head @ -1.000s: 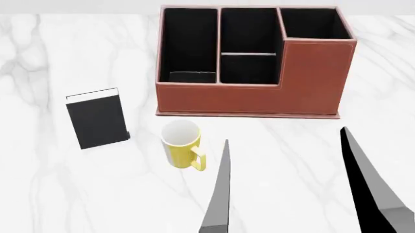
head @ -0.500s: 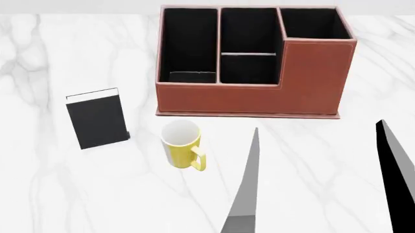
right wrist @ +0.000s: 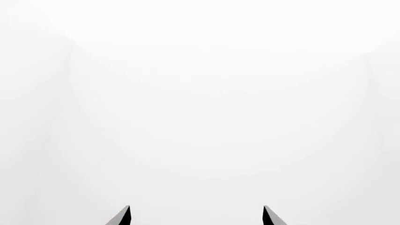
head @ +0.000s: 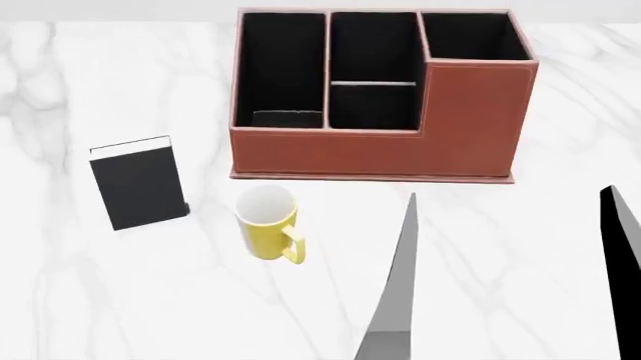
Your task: Pick up the yellow and white mug and place it to the right of the caddy.
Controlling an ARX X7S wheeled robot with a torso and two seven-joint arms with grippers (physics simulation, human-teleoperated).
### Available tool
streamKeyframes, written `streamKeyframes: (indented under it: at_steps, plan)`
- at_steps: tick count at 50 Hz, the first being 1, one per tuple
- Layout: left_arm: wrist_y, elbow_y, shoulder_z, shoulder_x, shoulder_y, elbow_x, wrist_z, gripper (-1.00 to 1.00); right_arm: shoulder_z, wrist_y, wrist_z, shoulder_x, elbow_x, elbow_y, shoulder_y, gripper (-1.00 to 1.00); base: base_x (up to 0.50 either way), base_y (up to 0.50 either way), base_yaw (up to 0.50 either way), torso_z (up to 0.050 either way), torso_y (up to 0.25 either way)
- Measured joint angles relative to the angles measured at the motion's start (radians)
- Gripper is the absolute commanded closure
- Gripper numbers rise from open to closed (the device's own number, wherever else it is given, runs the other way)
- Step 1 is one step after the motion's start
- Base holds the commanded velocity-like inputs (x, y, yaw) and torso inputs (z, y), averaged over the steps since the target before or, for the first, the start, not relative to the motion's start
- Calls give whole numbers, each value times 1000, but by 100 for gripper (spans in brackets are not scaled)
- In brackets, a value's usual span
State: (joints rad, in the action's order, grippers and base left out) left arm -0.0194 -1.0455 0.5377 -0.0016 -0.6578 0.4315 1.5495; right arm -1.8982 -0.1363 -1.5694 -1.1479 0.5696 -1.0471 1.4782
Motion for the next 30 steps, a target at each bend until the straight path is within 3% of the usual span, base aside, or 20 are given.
streamKeyframes:
  at_steps: [21, 30]
  plan:
    - [31, -2, -16, 1, -35, 15, 18, -100, 1, -20, -1, -10, -8, 0, -8, -100, -33, -500, 0, 0, 0]
    - [28, -2, -36, 2, -36, 31, 20, -100, 9, 17, -1, 9, 10, 0, -4, -100, 56, 0, 0, 0, 0]
